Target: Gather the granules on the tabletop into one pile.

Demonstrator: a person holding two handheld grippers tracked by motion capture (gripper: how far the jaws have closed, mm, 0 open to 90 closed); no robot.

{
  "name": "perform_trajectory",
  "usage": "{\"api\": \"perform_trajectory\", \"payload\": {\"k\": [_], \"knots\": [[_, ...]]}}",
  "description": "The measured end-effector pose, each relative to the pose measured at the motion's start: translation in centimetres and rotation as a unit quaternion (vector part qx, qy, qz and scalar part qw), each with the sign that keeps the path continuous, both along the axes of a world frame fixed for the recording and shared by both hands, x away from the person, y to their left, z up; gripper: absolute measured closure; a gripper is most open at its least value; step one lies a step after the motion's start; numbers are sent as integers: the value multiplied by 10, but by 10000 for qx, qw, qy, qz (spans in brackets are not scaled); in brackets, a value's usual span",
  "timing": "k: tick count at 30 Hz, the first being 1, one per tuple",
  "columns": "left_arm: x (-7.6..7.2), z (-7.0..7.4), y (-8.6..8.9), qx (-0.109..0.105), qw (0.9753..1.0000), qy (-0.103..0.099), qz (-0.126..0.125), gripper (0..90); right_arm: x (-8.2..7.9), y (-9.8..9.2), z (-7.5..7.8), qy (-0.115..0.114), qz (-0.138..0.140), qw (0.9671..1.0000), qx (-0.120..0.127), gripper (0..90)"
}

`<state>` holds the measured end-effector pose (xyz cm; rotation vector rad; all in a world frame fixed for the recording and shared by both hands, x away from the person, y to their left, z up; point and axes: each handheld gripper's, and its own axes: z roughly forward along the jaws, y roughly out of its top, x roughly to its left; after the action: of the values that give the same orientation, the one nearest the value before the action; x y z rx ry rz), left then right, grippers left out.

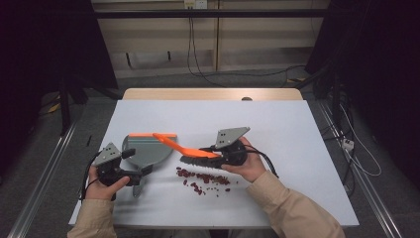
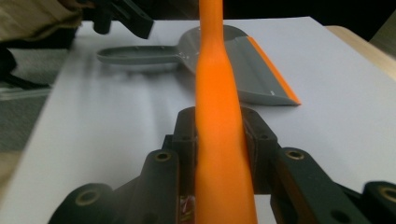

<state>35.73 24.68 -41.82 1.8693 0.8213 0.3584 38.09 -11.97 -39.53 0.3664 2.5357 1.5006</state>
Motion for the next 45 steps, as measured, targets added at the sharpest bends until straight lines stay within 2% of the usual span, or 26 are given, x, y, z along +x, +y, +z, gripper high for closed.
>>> {"api": "perform_trajectory", "payload": {"k": [3,6,9,12,17,19,20,22,27,33,45], "knots": [[0,0,1,-3,10000,-12,21,57,-13,-3,0,364,-27,9992,182,715],[0,0,2,6,10000,1,38,56,-26,-3,-3,659,91,9969,412,715],[0,0,2,8,10000,14,42,57,-36,-1,-8,972,213,9933,580,715],[0,-1,2,-12,10000,19,43,56,-42,4,-17,1243,269,9902,577,715],[1,-1,4,-18,10000,27,76,57,-44,11,-34,1616,447,9849,429,715],[1,-1,4,-20,10000,26,73,56,-42,12,-38,1611,408,9856,327,715],[1,-1,4,-19,10000,20,75,57,-39,11,-39,1655,384,9848,372,715],[1,-1,4,-32,10000,17,61,56,-35,10,-41,1629,322,9855,338,716],[1,-1,3,-27,10000,17,49,56,-21,6,-46,1792,204,9827,418,715],[0,0,3,-22,10000,10,52,57,-10,6,-43,1639,143,9859,312,715],[0,0,2,-32,10000,10,50,56,-1,1,-44,1607,-73,9861,418,715]]}}
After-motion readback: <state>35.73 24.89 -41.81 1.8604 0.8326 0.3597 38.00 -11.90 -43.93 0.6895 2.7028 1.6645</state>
